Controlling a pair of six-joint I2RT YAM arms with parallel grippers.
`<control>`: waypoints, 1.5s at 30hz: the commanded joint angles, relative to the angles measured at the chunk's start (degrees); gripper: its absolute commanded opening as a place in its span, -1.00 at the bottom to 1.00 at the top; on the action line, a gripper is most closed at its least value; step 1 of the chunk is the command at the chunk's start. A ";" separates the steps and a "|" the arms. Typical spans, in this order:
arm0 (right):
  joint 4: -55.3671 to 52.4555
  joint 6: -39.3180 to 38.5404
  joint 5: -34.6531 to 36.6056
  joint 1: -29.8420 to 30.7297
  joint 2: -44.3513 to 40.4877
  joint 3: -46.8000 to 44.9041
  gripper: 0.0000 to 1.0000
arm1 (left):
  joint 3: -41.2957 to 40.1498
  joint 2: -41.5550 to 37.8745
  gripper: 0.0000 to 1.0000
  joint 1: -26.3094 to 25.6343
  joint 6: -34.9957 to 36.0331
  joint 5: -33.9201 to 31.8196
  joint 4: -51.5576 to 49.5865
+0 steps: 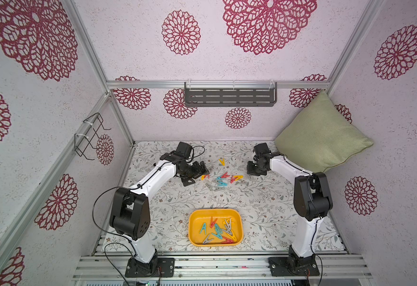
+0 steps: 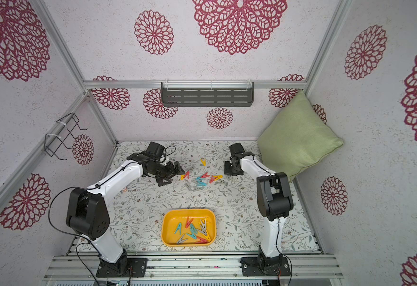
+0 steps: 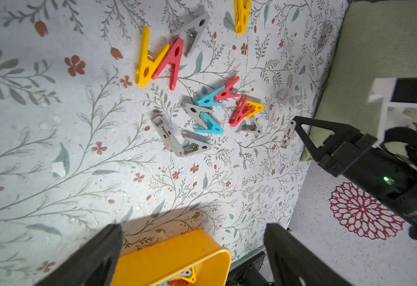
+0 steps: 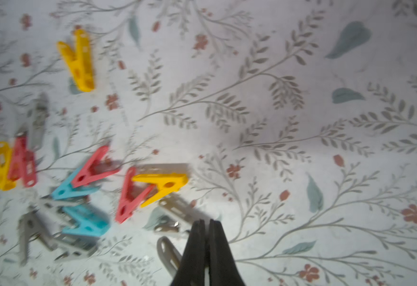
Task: Put the clothespins into the storage box
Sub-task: Pick up the clothespin from the center of the board, then place the clothespin in the storage box, then pick up the clothespin from the center of the board.
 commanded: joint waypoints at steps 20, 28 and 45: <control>3.22 -7.05 -14.23 34.86 -18.15 -17.63 -0.86 | -25.43 -18.96 0.96 4.68 -7.26 -1.52 6.92; 4.98 -5.52 -9.84 37.07 -18.57 -18.83 -0.33 | -26.24 -21.22 0.97 4.69 -8.76 -1.46 7.34; 0.29 -5.28 4.03 17.59 -14.64 -6.57 -0.12 | -5.43 -6.08 0.98 3.78 -3.67 1.33 4.37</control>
